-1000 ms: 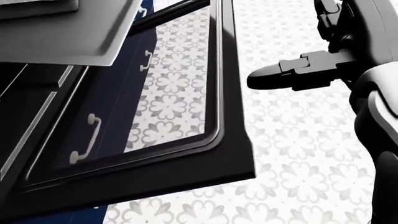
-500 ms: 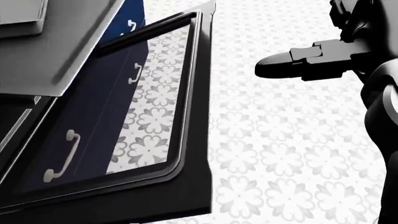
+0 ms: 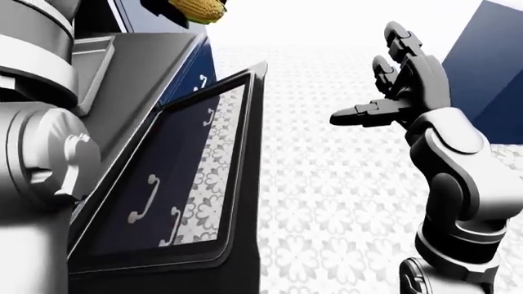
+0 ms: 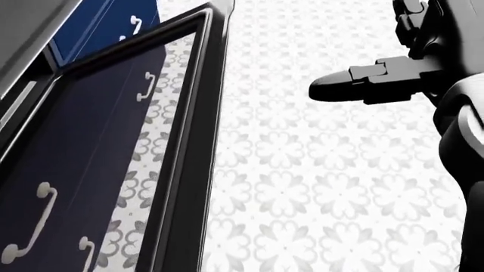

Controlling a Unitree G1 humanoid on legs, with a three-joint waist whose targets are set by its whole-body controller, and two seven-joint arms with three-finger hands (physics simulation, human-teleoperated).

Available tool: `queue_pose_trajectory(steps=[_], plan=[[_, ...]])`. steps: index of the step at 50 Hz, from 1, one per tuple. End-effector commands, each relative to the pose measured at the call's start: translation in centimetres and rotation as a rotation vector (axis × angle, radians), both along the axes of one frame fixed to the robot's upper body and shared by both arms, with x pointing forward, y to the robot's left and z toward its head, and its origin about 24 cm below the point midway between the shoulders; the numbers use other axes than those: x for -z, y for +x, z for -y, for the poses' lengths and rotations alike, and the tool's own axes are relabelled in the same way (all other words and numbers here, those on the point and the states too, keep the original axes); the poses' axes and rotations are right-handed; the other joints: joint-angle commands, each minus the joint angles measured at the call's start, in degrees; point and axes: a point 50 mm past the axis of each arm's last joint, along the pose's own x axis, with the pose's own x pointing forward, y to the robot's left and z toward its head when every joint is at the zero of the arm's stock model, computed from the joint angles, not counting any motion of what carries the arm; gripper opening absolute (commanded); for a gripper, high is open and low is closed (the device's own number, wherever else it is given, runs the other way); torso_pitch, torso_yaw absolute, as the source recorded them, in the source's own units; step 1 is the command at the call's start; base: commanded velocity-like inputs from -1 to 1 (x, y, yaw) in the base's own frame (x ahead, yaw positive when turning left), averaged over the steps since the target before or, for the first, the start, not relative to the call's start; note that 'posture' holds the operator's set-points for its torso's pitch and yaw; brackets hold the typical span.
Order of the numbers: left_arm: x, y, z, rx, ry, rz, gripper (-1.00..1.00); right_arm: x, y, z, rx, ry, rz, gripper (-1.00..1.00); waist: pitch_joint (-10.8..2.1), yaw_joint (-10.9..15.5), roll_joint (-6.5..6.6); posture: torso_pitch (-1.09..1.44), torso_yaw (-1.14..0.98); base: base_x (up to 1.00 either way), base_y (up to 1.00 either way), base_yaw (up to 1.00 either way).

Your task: Place the corn on the top rack of the oven.

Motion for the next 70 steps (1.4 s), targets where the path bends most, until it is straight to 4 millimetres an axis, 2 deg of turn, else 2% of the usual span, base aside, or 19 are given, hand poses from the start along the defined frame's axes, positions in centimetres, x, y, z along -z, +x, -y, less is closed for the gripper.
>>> queue_pose_trajectory(steps=[1,6,8,11,13,16,18,23,24,25,28,38,41,44,47,48,54,61,70], plan=[[-3.1,-1.8,0.6,0.046,-0.039,0.129,-0.67,-2.1,-0.9,0.4,0.02,-0.003,0.12,1.0,-2.64,-0.45,-0.1,0.0,0.0,0.0,0.0,0.0],[-3.0,-1.8,0.6,0.047,-0.037,0.126,-0.68,-2.0,-0.9,0.3,0.02,-0.009,0.115,1.0,-0.45,-0.73,-0.74,0.0,0.0,0.0,0.0,0.0],[-3.1,-1.8,0.7,0.047,-0.038,0.126,-0.68,-2.0,-0.9,0.3,0.02,-0.009,0.111,1.0,-1.64,-0.73,-1.44,0.0,0.0,0.0,0.05,0.0],[-3.1,-1.8,0.8,0.048,-0.036,0.125,-0.67,-2.0,-0.9,0.3,0.018,-0.008,0.115,1.0,-2.72,-0.9,-8.74,0.0,0.0,0.0,0.32,0.0],[-3.0,-1.7,0.8,0.048,-0.037,0.123,-0.67,-1.9,-0.9,0.4,0.02,-0.007,0.114,1.0,-2.09,-0.6,-5.63,0.0,0.0,0.0,0.0,0.0],[-3.0,-1.8,0.8,0.048,-0.036,0.124,-0.68,-1.8,-0.8,0.3,0.018,-0.012,0.108,1.0,-4.54,-0.86,-3.1,0.0,0.0,0.0,0.21,0.0],[-3.0,-1.7,0.7,0.047,-0.036,0.124,-0.68,-1.9,-0.8,0.4,0.017,-0.01,0.114,1.0,-3.92,-0.55,-6.53,0.0,0.0,0.0,0.29,0.0],[-3.0,-1.7,0.8,0.049,-0.036,0.123,-0.67,-1.8,-0.8,0.3,0.019,-0.013,0.111,1.0,-3.71,-1.44,-0.19,0.0,0.0,0.0,0.0,0.0],[-3.0,-1.7,0.8,0.05,-0.036,0.122,-0.67,-1.9,-0.8,0.4,0.019,-0.013,0.109,1.0,-2.93,-1.52,-2.73,0.0,0.0,0.0,0.04,0.0],[-3.0,-1.7,0.8,0.049,-0.037,0.122,-0.67,-1.8,-0.8,0.3,0.019,-0.013,0.109,1.0,-4.36,-1.44,-1.23,0.0,0.0,0.0,0.39,0.0],[-3.0,-1.7,0.8,0.049,-0.037,0.123,-0.68,-1.9,-0.8,0.3,0.019,-0.013,0.112,1.0,-3.62,-0.51,-3.24,0.0,0.0,0.0,0.27,0.0],[-2.8,-1.6,0.8,0.048,-0.036,0.116,-0.67,-1.8,-0.8,0.4,0.02,-0.014,0.105,1.0,-4.27,-0.46,-2.41,0.0,0.0,0.0,0.04,0.0],[-2.7,-1.5,0.9,0.048,-0.034,0.114,-0.67,-1.8,-0.8,0.4,0.021,-0.014,0.103,1.0,-3.5,0.42,-5.78,0.0,0.0,0.0,0.84,0.0],[-2.7,-1.5,0.9,0.049,-0.034,0.112,-0.67,-1.9,-0.8,0.4,0.02,-0.014,0.109,1.0,-3.89,0.48,-5.59,0.0,0.0,-0.03,0.7,0.0],[-2.7,-1.5,0.9,0.046,-0.033,0.113,-0.67,-1.9,-0.8,0.4,0.019,-0.013,0.11,1.0,-2.47,-1.25,-0.18,0.0,0.0,0.0,0.0,0.0],[-2.8,-1.6,0.9,0.046,-0.032,0.113,-0.66,-1.8,-0.8,0.3,0.017,-0.013,0.109,1.0,-2.98,-1.31,2.76,0.0,0.0,0.0,0.0,0.0],[-2.8,-1.6,0.4,0.033,-0.03,0.11,-0.65,-1.7,-0.7,0.2,0.013,-0.017,0.103,1.0,-1.66,-1.65,-4.95,0.0,0.0,0.0,0.0,0.0],[-2.8,-1.6,-1.0,-0.008,-0.032,0.106,-0.64,-1.9,-0.8,0.2,0.013,-0.01,0.111,1.0,-2.65,-1.35,-2.39,0.0,0.0,0.0,0.0,0.0],[-2.1,-1.7,-4.6,-0.107,-0.035,0.087,-0.58,-1.7,-0.8,0.2,0.008,-0.011,0.111,1.0,-2.9,-0.48,-3.24,0.0,0.0,0.0,0.0,0.0]])
